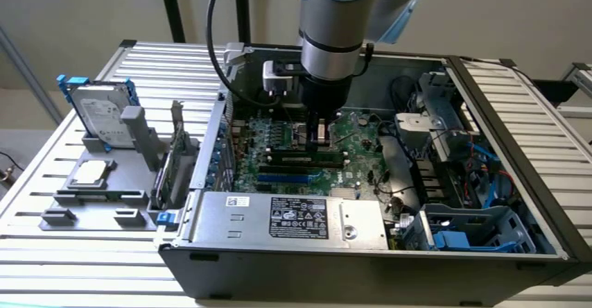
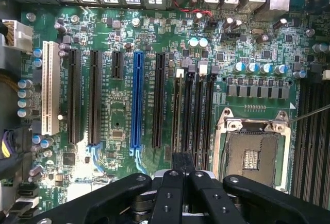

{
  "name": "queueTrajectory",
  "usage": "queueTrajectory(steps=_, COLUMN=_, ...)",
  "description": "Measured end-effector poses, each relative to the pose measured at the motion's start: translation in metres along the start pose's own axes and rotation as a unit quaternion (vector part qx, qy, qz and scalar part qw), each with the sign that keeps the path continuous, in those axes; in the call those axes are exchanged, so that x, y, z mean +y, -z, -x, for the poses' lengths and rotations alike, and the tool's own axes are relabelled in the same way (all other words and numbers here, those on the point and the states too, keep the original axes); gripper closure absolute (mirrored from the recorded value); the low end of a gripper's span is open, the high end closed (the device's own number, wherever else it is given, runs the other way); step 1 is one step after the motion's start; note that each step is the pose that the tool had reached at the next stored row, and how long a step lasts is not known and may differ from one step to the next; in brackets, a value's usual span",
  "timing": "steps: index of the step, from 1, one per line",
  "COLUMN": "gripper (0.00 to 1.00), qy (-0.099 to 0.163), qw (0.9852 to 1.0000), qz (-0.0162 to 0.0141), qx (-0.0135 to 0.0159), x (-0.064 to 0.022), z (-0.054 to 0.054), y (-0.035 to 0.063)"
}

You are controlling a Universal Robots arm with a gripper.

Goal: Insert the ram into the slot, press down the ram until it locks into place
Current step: 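Press down the ram until it locks into place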

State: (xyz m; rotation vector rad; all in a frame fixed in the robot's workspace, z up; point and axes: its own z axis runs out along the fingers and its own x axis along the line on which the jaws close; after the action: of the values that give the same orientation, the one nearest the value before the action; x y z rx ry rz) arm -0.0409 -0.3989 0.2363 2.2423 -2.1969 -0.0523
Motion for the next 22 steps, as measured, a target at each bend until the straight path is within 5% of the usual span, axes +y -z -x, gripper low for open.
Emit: queueTrajectory(steps=22, gripper=0.9, qy=0.001, qw=1.0, qz=-0.001, qx=0.0003, x=0.0, z=0.0001, y=-0.0094)
